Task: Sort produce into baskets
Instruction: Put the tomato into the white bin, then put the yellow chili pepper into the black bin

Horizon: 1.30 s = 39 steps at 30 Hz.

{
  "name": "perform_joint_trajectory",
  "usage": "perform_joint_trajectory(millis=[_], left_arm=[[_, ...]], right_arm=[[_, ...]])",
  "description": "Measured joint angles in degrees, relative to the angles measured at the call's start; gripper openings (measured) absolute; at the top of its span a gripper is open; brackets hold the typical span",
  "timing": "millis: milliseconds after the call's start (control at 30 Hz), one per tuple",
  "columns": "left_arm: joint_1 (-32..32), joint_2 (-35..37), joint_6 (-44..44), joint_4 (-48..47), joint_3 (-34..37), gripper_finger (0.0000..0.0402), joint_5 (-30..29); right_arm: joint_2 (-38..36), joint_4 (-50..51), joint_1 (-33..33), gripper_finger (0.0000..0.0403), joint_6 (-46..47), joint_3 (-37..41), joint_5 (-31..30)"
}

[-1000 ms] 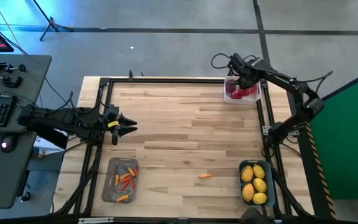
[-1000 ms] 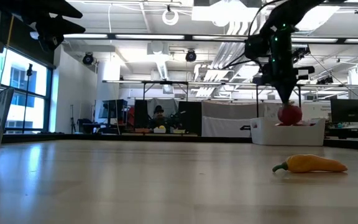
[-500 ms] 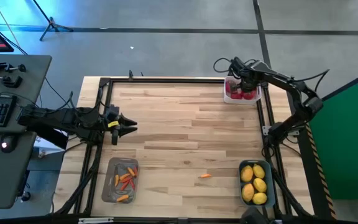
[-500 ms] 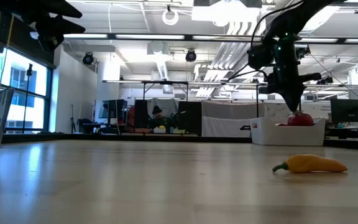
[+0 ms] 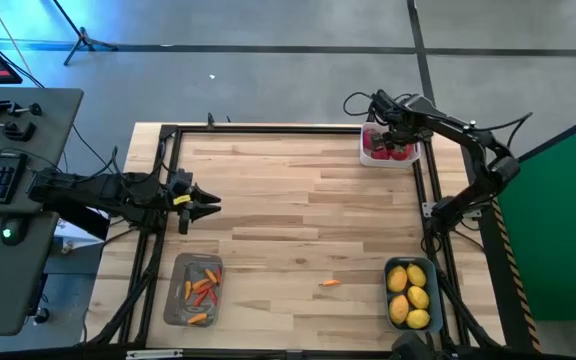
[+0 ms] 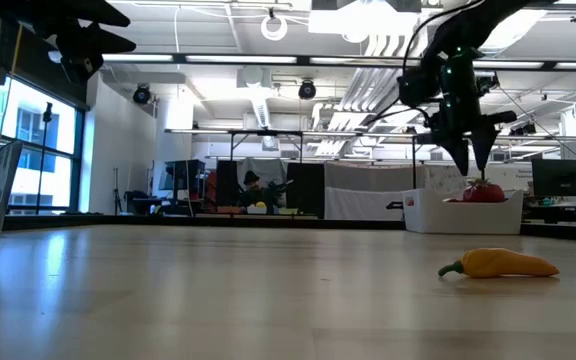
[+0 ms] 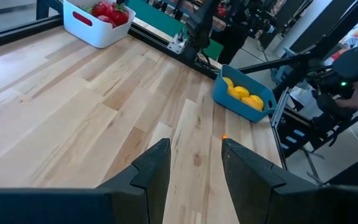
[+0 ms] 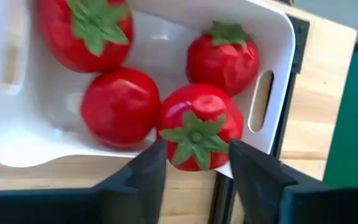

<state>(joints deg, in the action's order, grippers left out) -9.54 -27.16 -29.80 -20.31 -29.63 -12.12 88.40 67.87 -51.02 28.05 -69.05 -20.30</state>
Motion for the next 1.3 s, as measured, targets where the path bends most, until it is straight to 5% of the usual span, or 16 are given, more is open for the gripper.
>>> perform_joint_trajectory(millis=[200, 433, 667, 833, 1133, 1300], left_arm=[[0.0, 0.0, -0.14, 0.01, 0.0, 0.0131, 0.0], [0.0, 0.0, -0.15, 0.01, 0.0, 0.0131, 0.0], [0.0, 0.0, -0.11, 0.01, 0.0, 0.0131, 0.0], [0.0, 0.0, 0.53, 0.0, 0.0, 0.0131, 0.02], [0.0, 0.0, 1.11, -0.11, 0.0, 0.0131, 0.02], [0.0, 0.0, 1.09, -0.55, 0.0, 0.0131, 0.02]], right_arm=[[0.0, -2.76, -1.84, 0.0016, -1.03, 4.93, 0.43], [0.0, -6.7, -2.24, 0.002, -0.98, 9.2, 0.81], [-1.05, -1.77, -1.44, 0.0006, -2.05, 3.34, 1.02], [-3.21, 1.96, 0.08, 0.0036, -2.72, -3.57, 1.3], [-7.19, 5.72, 8.53, 0.0182, -1.7, -11.78, 6.54], [-9.48, 3.91, 20.18, 0.0182, 2.1, -11.81, 8.55]])
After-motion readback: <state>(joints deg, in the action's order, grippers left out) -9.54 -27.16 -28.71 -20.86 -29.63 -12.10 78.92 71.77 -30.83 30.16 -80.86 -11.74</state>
